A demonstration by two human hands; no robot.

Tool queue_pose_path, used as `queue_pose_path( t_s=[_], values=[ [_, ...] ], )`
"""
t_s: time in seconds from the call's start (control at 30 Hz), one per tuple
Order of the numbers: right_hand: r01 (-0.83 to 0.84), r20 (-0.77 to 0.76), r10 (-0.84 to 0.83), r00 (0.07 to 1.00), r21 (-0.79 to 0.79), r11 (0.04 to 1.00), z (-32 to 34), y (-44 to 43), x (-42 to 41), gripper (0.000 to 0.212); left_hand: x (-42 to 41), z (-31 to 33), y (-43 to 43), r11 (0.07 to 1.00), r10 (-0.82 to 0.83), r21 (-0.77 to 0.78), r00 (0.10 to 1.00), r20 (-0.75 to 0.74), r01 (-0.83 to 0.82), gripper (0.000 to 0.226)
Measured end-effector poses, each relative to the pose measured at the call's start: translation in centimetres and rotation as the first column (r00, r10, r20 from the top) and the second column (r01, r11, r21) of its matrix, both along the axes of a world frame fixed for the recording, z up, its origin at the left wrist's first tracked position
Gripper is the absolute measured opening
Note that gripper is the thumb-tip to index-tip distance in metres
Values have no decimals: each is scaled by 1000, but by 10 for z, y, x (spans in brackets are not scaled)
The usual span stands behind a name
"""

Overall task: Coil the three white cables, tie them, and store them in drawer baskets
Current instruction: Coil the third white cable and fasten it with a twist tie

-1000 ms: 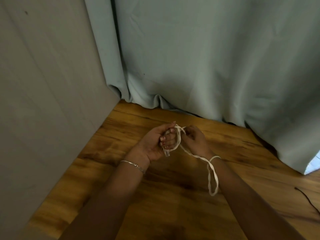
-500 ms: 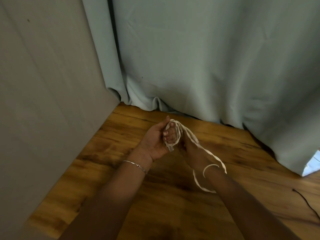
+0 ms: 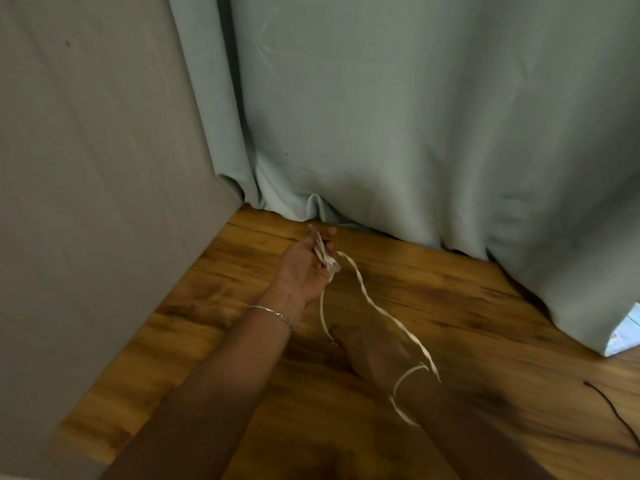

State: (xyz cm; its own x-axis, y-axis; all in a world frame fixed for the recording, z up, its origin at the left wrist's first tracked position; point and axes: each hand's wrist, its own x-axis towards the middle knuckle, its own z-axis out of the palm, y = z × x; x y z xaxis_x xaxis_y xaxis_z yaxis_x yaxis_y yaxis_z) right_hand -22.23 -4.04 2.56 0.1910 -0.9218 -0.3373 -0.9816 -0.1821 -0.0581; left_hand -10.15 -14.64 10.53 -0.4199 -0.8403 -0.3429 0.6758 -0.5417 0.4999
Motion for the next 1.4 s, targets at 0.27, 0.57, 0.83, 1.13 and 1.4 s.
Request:
queue_pose_path(
  t_s=[0.27,0.57,0.83,1.13,1.4],
  values=[
    [149,127,-134,983,-114,982,19,5,-27,36,-1,6,-5,999,28,18,993,-112,-26,43],
    [632,798,-344,496,-60,772,16,7,-49,36,14,7,-12,1000,-20,-2,994,111,20,48],
    [673,959,-256,-125,271,688,31,1,-41,33,12,-23,0,998,-57,28,946,320,50,37],
    [559,957,-205,-205,286,778,42,-9,-41,30,6,-45,10,990,-123,6,842,525,141,32],
    [624,786,-351,509,-55,780,20,-15,-61,31,7,-40,8,988,-149,27,885,440,153,32]
  ],
)
